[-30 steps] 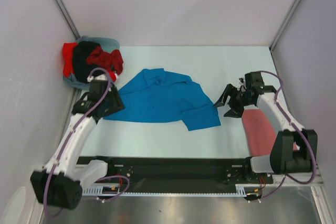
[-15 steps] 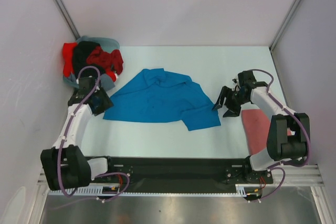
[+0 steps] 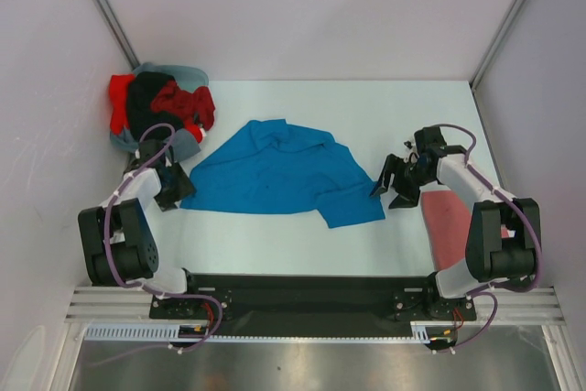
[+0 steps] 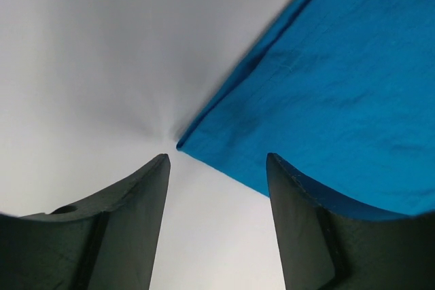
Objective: Fold and stack the t-shirts
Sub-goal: Flatten the tshirt out
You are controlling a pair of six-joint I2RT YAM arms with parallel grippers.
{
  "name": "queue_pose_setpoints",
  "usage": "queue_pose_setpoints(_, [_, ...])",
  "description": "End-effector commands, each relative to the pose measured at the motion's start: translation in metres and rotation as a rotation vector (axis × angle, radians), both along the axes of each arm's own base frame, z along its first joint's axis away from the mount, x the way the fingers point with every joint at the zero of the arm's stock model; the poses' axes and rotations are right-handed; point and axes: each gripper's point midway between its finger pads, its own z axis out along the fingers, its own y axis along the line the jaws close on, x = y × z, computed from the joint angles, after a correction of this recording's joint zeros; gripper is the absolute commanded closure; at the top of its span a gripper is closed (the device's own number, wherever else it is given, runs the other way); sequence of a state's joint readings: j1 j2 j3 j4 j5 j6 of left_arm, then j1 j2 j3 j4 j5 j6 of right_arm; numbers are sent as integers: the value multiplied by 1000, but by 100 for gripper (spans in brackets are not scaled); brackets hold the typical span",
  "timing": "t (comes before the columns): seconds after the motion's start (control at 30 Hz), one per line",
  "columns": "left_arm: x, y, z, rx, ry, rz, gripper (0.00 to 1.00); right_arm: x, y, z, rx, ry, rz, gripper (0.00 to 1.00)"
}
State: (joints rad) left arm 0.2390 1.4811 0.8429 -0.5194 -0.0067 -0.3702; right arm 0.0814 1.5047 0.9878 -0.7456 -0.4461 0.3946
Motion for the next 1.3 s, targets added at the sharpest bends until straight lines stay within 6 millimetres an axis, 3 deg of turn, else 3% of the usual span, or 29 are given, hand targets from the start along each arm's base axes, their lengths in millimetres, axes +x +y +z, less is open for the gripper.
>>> queue_pose_setpoints(0.0, [5, 10, -5, 36, -20, -1, 38, 1, -1, 7, 13, -39, 10, 29])
queue_pose_setpoints(0.27, [-11, 16, -18, 68, 35, 62, 42, 3, -5, 5, 16, -34, 5, 28])
queue_pose_setpoints(0.57, [-9, 18, -35, 67, 71, 65, 54, 3, -6, 1, 25, -24, 15, 28])
queue_pose_setpoints(0.67, [-7, 16, -39, 58, 67, 52, 67, 1, -8, -2, 18, -13, 16, 27])
queue_pose_setpoints(0.77, [1, 15, -33, 55, 45, 14, 100, -7, -14, -16, -19, 46, 2, 23])
queue_pose_setpoints(0.93, [6, 5, 1, 69, -41, -19, 100, -20, -25, -35, -93, 118, -26, 24])
queue_pose_setpoints(1.07, [1, -7, 8, 51, -57, -24, 100, -9, -20, -45, -75, 93, -15, 32])
queue_pose_setpoints(1.27, [2, -16, 13, 31, -73, -38, 99, -14, -4, -61, -53, 67, 61, 41])
